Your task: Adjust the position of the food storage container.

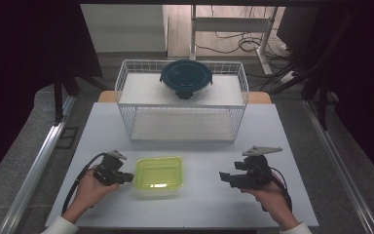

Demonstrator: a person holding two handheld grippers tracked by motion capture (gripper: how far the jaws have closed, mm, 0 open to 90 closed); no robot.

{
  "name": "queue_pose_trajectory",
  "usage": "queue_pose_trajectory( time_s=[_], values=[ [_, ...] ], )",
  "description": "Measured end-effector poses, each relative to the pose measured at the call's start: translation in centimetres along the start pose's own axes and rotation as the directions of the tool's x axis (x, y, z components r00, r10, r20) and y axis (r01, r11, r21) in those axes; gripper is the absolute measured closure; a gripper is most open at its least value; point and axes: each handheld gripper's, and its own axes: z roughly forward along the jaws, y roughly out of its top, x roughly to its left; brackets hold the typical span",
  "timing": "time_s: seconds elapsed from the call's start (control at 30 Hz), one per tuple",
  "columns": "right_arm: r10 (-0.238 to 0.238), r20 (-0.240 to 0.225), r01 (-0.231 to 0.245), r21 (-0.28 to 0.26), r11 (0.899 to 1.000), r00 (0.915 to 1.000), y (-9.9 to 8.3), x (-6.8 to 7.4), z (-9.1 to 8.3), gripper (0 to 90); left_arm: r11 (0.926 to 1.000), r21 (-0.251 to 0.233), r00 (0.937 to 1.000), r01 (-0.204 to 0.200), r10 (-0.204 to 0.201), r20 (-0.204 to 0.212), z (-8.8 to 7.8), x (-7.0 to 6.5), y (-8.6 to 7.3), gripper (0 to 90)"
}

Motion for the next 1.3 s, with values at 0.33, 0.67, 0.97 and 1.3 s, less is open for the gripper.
queue_pose_trajectory(
  time_s=[0.33, 0.67, 0.97, 1.3],
  values=[
    [0.003, 0.003, -0.003, 0.003, 1.0, 1.0, -0.1, -0.2, 0.1, 25.8, 0.9994, -0.007, 0.9989, -0.034, 0.035, 0.031, 1.9, -2.2, 2.3, 90.0],
    [0.012, 0.012, -0.012, -0.001, 1.0, 0.9999, -0.1, -0.3, 0.2, 25.8, 0.9978, -0.005, 0.9973, -0.066, 0.066, 0.033, 3.2, -3.6, 3.3, 90.0],
    [0.004, 0.018, -0.004, -0.01, 1.0, 0.9998, -0.3, -0.2, 0.2, 25.9, 0.9941, -0.106, 0.9997, -0.024, 0.024, 0.002, 1.3, -2.9, 1.8, 90.0],
    [0.006, 0.016, -0.006, -0.011, 1.0, 0.9999, -0.4, -0.3, 0.5, 25.8, 0.9793, -0.201, 0.9997, 0.023, -0.02, 0.015, -1.0, -3.7, 0.6, 61.6]
  ],
)
